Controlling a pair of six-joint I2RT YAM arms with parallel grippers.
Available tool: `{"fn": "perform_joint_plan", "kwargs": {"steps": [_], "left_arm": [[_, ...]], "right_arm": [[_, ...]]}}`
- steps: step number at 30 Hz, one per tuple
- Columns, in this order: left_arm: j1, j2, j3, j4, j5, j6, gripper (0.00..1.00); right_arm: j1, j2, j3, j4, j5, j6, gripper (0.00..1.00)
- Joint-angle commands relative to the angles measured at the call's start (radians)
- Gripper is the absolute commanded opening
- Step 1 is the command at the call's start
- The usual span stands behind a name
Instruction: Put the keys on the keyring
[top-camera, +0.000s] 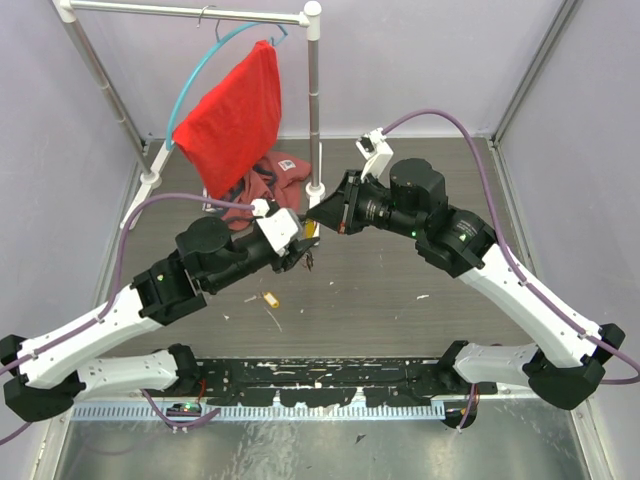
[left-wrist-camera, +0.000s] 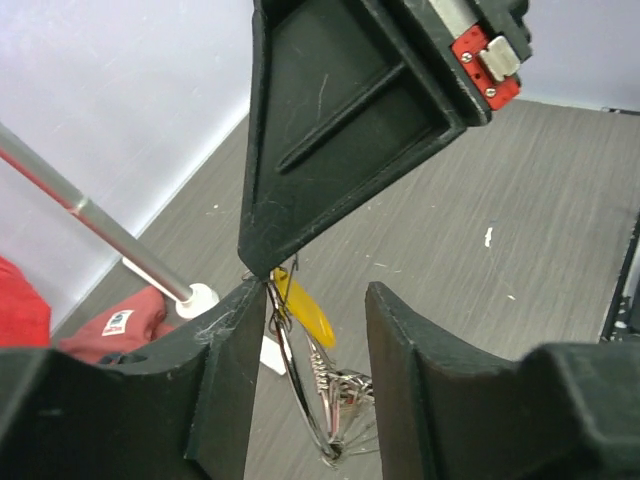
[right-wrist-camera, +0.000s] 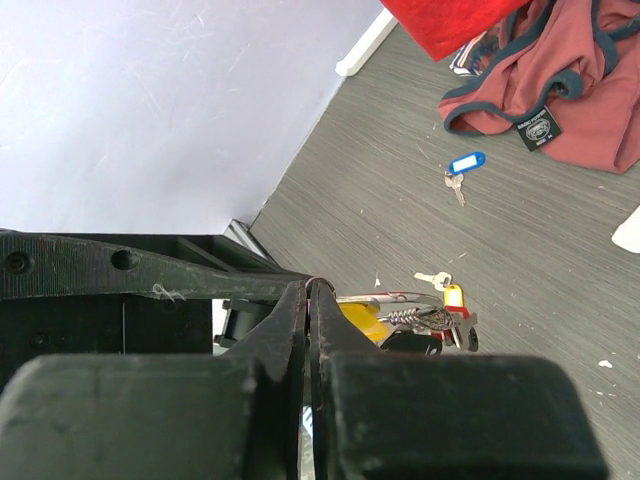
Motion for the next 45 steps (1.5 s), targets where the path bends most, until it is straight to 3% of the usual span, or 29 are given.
{"fn": "perform_joint_plan", "kwargs": {"steps": [1,13,23,25,30,34,38,45], "left_arm": [[-0.003,-0.031,-0.026,0.057,0.068,0.006,0.53],[-0.002,-0.132,-0.107,0.056,0.091,-0.021,0.73],[-0.003,-0.151,-0.138,0.092,0.124,-0.049,0.73],[-0.002,-0.147,-0.136,0.113,0.146,-0.047,0.71],[-0.002,-0.173,-0.136,0.174,0.23,-0.006,0.56],[-0.003,-0.19,-0.134,0.195,0.334,0.033,0.53],[-0.002,-0.178,-0.126,0.198,0.32,0.061,0.53],[-0.002,-0.134,-0.106,0.223,0.32,0.057,0.39]], "right_arm": [[-0.005,-0.024,0.012,0.062,0.017,-0.002,0.01],[-0.005,-0.113,-0.016,0.045,0.104,-0.214,0.01],[-0.004,-0.148,-0.013,0.045,0.024,-0.342,0.01],[-0.004,-0.149,-0.011,0.042,-0.006,-0.363,0.01],[-0.004,-0.146,0.026,-0.013,-0.093,-0.45,0.01],[-0.004,-0.139,0.069,-0.069,-0.153,-0.498,0.01],[-0.004,-0.143,0.09,-0.09,-0.227,-0.521,0.01],[-0.003,-0.144,0.105,-0.091,-0.277,-0.516,0.01]]}}
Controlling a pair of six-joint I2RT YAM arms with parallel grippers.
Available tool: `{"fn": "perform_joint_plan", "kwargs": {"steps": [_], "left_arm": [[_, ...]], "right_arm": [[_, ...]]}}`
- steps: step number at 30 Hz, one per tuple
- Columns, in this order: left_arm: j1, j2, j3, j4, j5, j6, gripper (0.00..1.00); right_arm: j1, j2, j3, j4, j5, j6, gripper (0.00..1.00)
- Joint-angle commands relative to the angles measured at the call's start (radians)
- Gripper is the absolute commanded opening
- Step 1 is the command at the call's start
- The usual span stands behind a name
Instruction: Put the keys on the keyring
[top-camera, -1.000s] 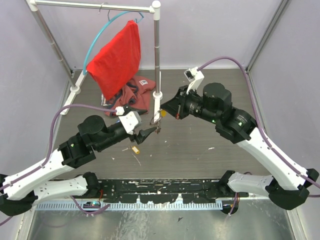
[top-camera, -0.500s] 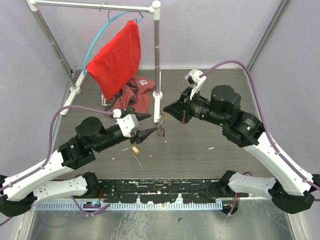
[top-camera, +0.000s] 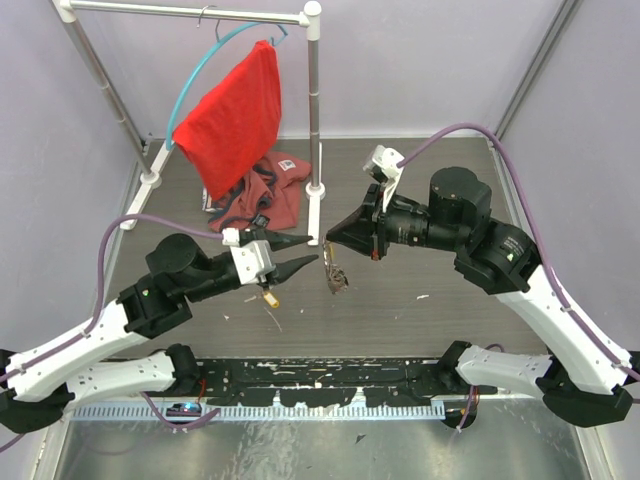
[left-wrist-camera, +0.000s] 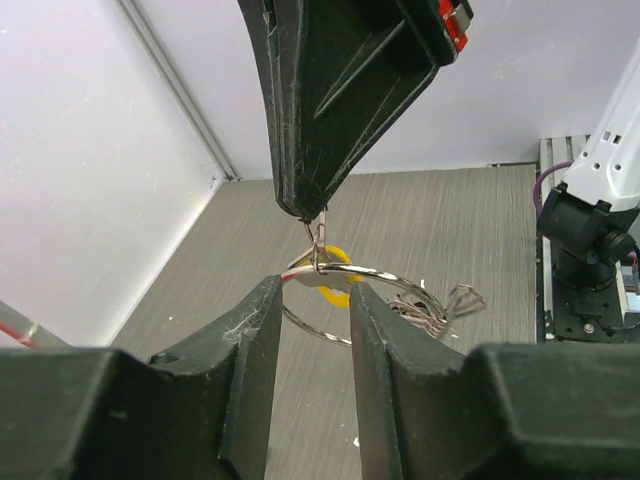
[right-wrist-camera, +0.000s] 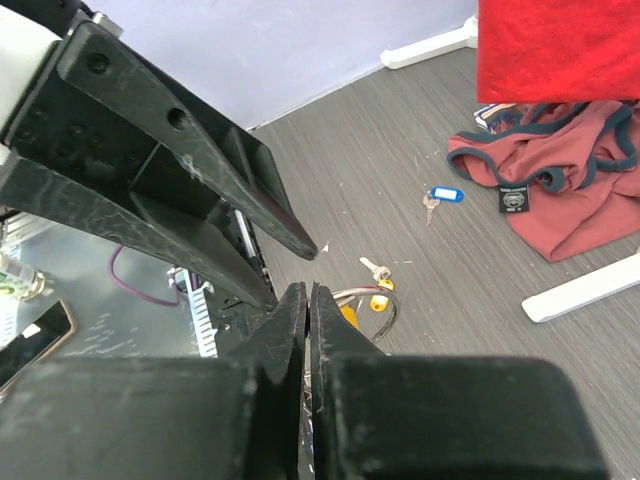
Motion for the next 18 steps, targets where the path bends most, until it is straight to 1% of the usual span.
{"fn": "perform_joint_plan", "kwargs": {"steps": [1,5,9,13,15,16,18], "left_arm": [[-0.003,0.022,0.031,0.064,0.028,-0.006,0.39],[-0.004,0.037,0.025,0.093,0.039,-0.028,0.39],[-0.003,0.037,0.016,0.095,0.031,-0.029,0.33],[-0.002,0.036,0.005,0.098,0.032,-0.026,0.25],[-0.002,0.036,0.0,0.093,0.031,-0.023,0.18],[-0.003,0.036,-0.001,0.089,0.026,-0.021,0.16],[-0.003,0.036,0.0,0.073,-0.003,-0.022,0.16]], "right_arm": [[-0.004,-0.016,0.053,0.052,-0.05,-0.005,0.01],[-0.003,-0.018,0.052,0.063,-0.058,-0.005,0.01],[-0.004,-0.027,0.042,0.067,-0.063,-0.014,0.01],[-0.004,-0.039,0.038,0.077,-0.044,-0.012,0.01],[-0.004,-0.045,0.041,0.08,-0.009,-0.008,0.01],[-0.003,-0.048,0.041,0.08,0.024,-0.003,0.01],[-0.003,-0.057,0.044,0.07,0.12,0.006,0.01]]}}
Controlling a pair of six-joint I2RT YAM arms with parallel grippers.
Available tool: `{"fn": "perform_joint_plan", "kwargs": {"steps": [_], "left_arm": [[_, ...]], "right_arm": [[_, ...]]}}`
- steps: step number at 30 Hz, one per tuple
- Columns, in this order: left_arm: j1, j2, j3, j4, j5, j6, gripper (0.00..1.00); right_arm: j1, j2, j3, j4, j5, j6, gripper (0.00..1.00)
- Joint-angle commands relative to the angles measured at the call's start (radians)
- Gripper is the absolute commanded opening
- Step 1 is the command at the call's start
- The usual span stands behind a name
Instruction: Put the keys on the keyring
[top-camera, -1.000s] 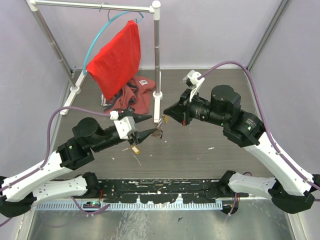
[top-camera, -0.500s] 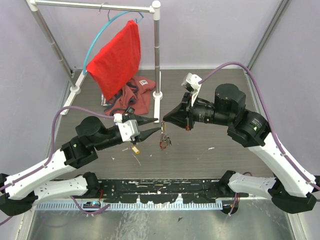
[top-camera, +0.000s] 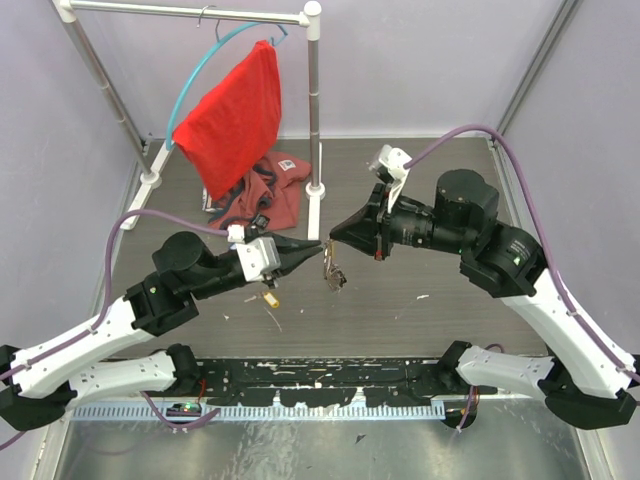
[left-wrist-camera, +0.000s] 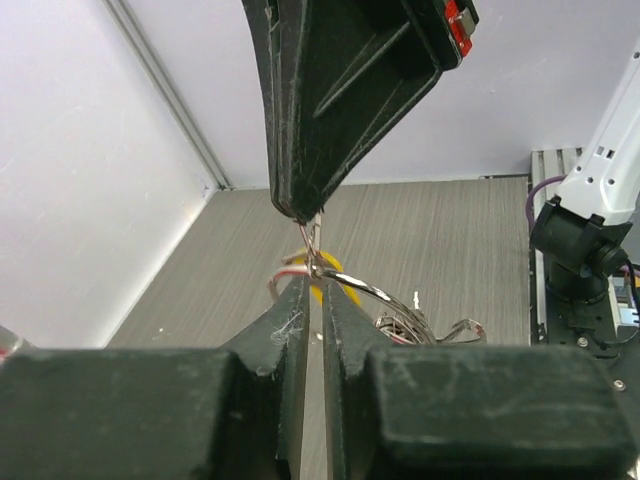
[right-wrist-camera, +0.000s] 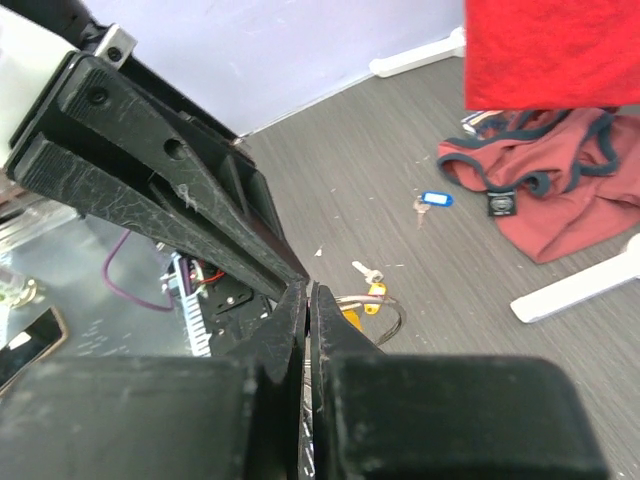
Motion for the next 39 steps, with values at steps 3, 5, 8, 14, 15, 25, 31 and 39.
{"fn": "perform_joint_plan", "kwargs": {"steps": [3,5,8,14,15,25,31,39], "left_arm": [[-0.002,-0.003,0.005,-0.013,-0.098,-0.021,0.35],[-0.002,0.002,0.005,-0.021,-0.149,-0.043,0.48],[-0.002,0.011,0.0,-0.001,-0.199,-0.087,0.63],[-0.004,0.047,-0.021,0.114,-0.258,-0.193,0.67],[-0.003,0.057,-0.019,0.127,-0.263,-0.202,0.65],[-0.003,0.144,0.009,0.139,-0.164,-0.265,0.46],[-0.003,0.155,0.021,0.081,-0.198,-0.246,0.11],[-0.003,0.159,0.141,-0.219,-0.264,-0.092,0.0]], "right_arm": [[-0.004,-0.035,0.061,0.016,0.288,0.038,0.01],[-0.004,-0.018,0.082,-0.017,0.342,0.063,0.01],[-0.004,-0.008,0.086,-0.019,0.391,0.117,0.01],[-0.004,-0.009,0.053,0.025,0.405,0.178,0.01],[-0.004,-0.01,0.049,0.029,0.401,0.183,0.01],[-0.004,-0.028,0.01,0.079,0.395,0.231,0.01],[-0.004,-0.044,-0.003,0.087,0.4,0.244,0.01],[-0.004,-0.055,-0.01,0.036,0.542,0.228,0.2]]}}
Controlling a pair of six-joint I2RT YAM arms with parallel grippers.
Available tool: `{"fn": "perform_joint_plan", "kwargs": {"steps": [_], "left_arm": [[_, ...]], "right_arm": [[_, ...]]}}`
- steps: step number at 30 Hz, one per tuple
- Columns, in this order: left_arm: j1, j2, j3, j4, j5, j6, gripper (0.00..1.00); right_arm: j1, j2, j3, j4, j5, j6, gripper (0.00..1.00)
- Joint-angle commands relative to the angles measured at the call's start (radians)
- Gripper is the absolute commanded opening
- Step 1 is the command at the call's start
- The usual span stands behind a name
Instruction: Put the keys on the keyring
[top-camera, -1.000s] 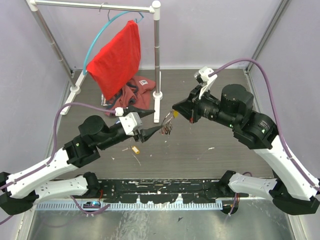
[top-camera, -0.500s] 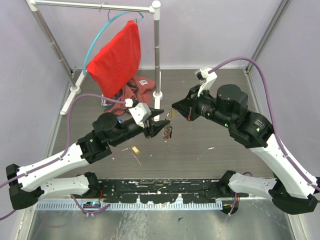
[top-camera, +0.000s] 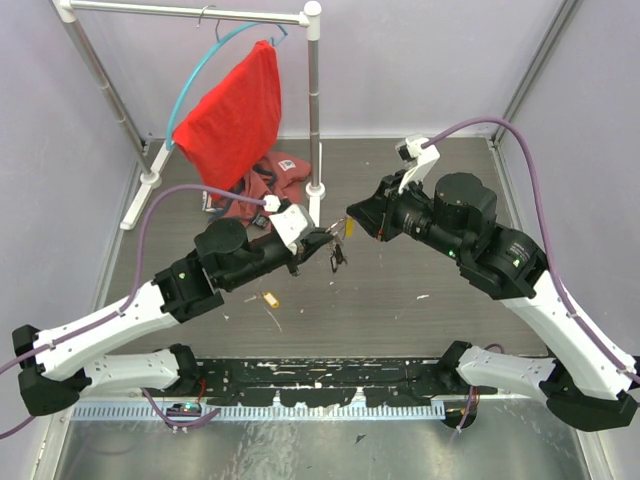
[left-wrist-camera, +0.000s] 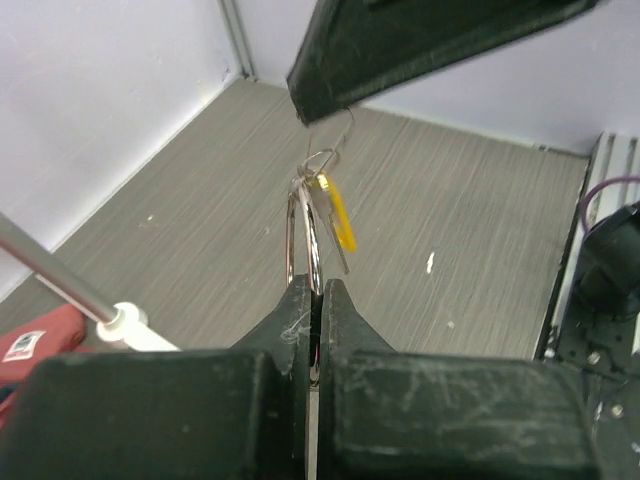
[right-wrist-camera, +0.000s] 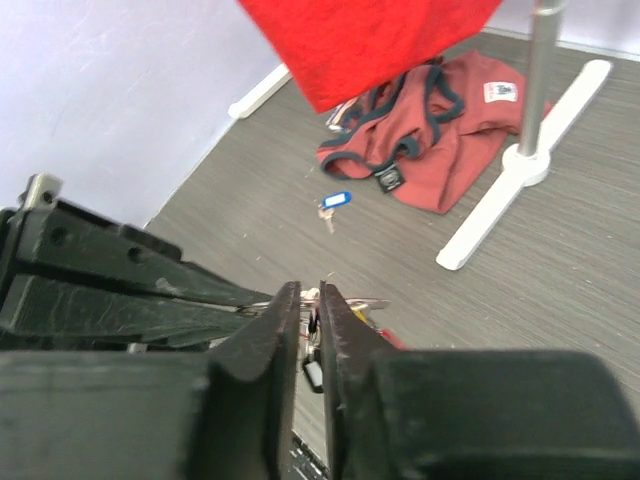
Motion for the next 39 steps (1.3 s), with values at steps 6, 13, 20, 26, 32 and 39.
{"fn": "perform_joint_plan", "kwargs": {"steps": [6,13,20,26,32,39], "left_arm": [[-0.001,-0.01,0.189,-0.431,-0.021,0.166,0.0],[0.001,0.021,0.279,-0.593,-0.035,0.199,0.0],[0.025,0.025,0.264,-0.538,0.053,0.148,0.0],[0.085,0.042,0.201,-0.449,0.141,0.056,0.0],[0.088,0.129,0.151,-0.32,0.201,-0.06,0.08],[0.087,0.281,0.112,-0.156,0.353,-0.189,0.0]], "right_arm": [[-0.003,-0.033,0.017,-0.051,0.409,0.004,0.4],[-0.003,-0.054,-0.016,-0.042,0.422,-0.015,0.44],[-0.003,-0.073,-0.025,-0.041,0.432,-0.031,0.6],[-0.003,-0.156,-0.082,0.008,0.501,-0.03,0.91],[-0.004,-0.242,-0.135,0.026,0.598,-0.006,1.0],[-0.004,-0.288,-0.155,-0.014,0.651,0.018,1.0]]}}
